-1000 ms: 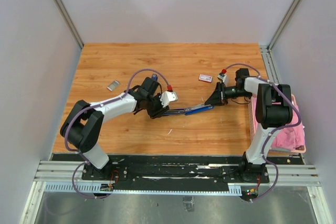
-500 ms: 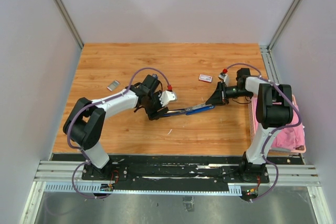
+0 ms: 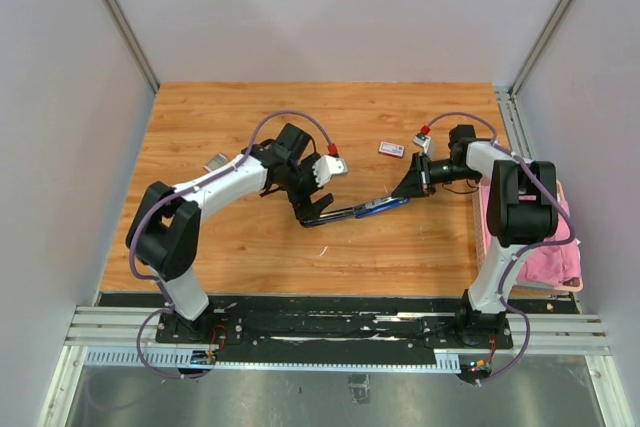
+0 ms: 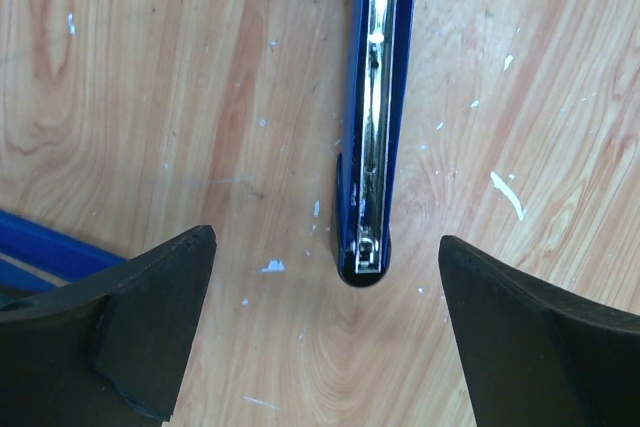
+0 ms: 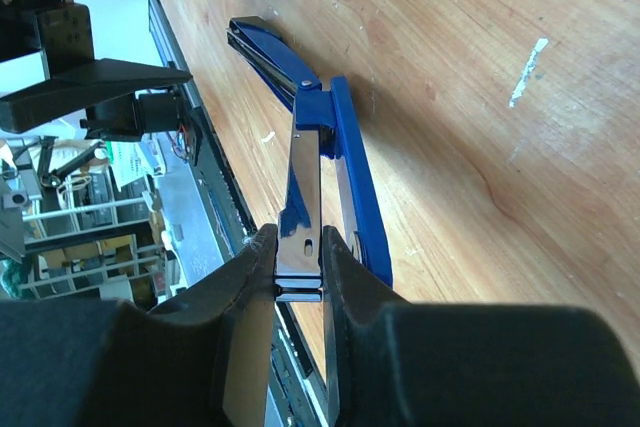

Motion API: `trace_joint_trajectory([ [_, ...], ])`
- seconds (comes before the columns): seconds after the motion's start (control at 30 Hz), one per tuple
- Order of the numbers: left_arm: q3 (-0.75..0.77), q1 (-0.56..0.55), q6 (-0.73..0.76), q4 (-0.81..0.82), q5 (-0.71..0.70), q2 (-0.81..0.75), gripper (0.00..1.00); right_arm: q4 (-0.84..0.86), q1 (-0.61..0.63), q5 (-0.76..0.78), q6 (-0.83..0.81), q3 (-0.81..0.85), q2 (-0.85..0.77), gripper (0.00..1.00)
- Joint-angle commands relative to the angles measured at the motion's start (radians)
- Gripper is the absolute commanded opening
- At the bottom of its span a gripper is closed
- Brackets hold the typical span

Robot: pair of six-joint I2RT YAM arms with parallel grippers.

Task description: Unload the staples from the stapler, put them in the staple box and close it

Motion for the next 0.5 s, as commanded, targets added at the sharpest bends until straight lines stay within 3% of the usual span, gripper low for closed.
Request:
trace_joint_trajectory([
  [0.0, 0.060, 0.002, 0.021, -0.051, 0.099, 0.059, 0.98, -0.070, 0.015, -0.076, -0.051, 0.028, -0.051, 0.01],
  [0.47, 0.214, -0.010, 0.125, -0.214, 0.262, 0.224, 0.98, -0.175, 0.021, -0.164, -0.134, 0.074, -0.094, 0.01],
])
